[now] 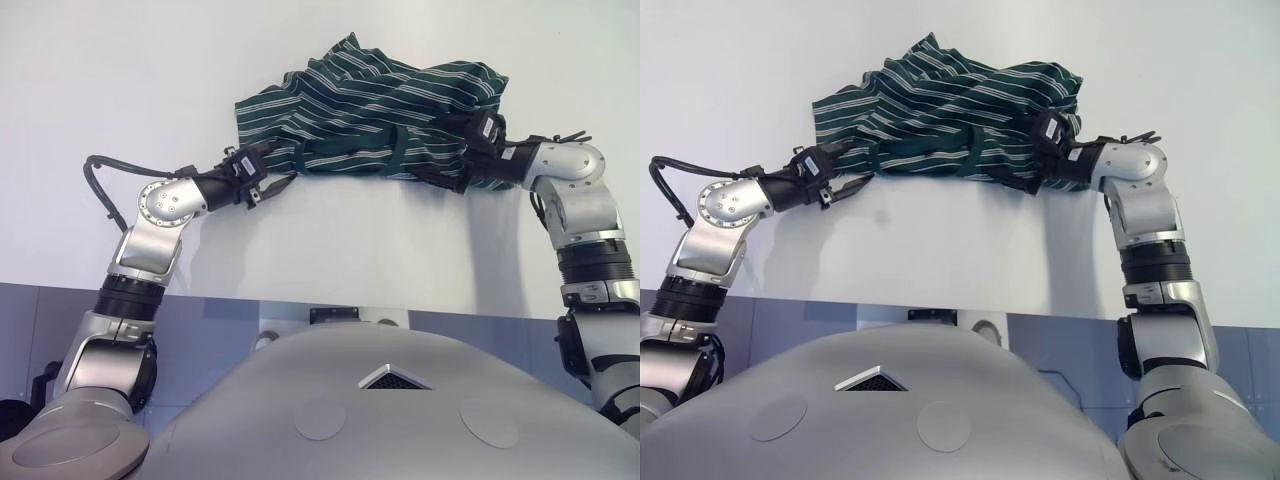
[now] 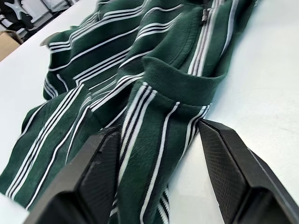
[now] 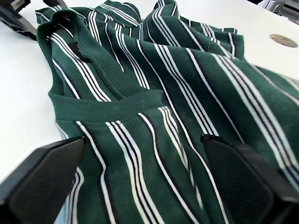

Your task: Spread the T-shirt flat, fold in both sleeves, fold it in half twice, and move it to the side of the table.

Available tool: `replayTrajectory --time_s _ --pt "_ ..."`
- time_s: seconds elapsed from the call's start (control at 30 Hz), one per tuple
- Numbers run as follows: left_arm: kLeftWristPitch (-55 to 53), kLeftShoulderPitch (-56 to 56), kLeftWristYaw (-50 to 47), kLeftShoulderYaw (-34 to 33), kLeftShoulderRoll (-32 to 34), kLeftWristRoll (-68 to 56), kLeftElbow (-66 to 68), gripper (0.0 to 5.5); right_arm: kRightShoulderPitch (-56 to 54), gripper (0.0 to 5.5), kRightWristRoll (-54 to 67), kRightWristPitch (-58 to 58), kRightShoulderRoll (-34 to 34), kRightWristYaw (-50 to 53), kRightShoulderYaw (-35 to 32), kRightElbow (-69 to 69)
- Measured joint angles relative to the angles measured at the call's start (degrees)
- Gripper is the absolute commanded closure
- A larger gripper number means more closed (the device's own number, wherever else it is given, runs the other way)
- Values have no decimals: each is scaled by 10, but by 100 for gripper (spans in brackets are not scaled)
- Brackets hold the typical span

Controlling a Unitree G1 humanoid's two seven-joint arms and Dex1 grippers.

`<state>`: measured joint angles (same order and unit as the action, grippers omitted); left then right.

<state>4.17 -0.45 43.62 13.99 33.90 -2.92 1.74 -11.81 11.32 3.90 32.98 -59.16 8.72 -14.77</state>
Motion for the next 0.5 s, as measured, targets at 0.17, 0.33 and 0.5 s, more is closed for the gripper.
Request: replayTrajectory --time_s 0.17,0.33,0.5 --pt "16 -4 0 -4 -5 2 17 275 0 161 40 29 -3 -10 -29 5" --pt "-14 12 44 -33 -17 -85 -2 275 -1 161 45 39 -1 -25 -38 14" --pt "-53 18 70 -49 -17 -120 -6 275 0 161 43 39 0 -27 -38 14"
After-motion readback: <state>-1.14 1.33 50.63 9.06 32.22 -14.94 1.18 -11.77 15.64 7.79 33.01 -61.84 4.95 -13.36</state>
